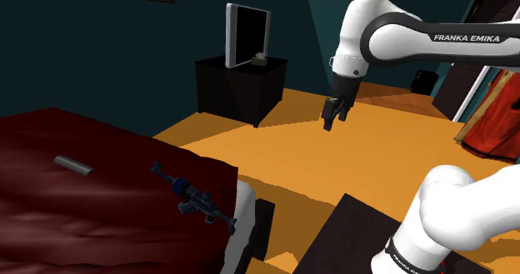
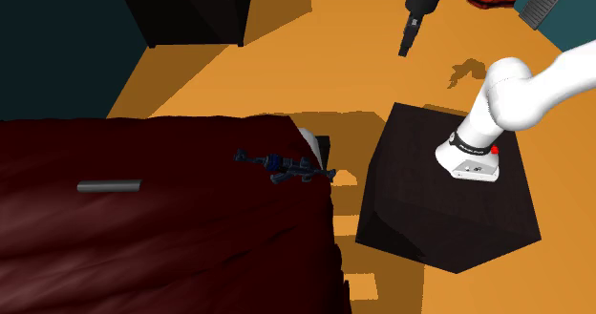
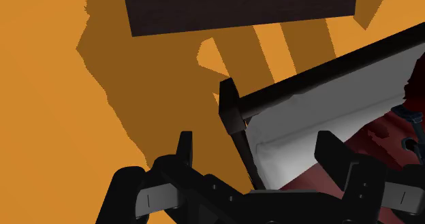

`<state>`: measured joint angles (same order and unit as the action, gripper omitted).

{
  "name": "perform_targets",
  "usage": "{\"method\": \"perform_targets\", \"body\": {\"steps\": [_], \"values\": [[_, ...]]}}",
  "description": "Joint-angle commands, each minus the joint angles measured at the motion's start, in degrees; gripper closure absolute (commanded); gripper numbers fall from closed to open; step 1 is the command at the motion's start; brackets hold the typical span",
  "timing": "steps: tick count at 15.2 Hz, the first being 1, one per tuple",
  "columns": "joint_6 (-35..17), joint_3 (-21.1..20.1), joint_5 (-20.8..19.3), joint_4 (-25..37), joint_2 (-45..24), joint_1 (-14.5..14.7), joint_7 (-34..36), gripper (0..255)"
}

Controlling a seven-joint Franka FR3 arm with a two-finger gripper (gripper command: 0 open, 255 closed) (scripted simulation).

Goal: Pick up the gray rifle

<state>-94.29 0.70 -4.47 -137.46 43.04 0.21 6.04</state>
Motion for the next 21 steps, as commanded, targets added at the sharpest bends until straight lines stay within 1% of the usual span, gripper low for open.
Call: {"method": "perform_targets", "body": {"steps": [1, 6, 12, 17, 21], "values": [[0.0, 0.0, 0.0, 0.0, 0.0, 0.0, 0.0, 0], [-6.17, -3.48, 2.28, 1.46, -7.4, 2.37, 2.77, 0], [-12.68, -7.58, 3.83, 5.28, -17.33, 4.71, 5.93, 0], [-17.05, -10.89, 3.89, 10.1, -26.19, 6.27, 8.65, 0], [-19.71, -13.35, 2.97, 15.02, -33.57, 7.48, 11.02, 0]]}}
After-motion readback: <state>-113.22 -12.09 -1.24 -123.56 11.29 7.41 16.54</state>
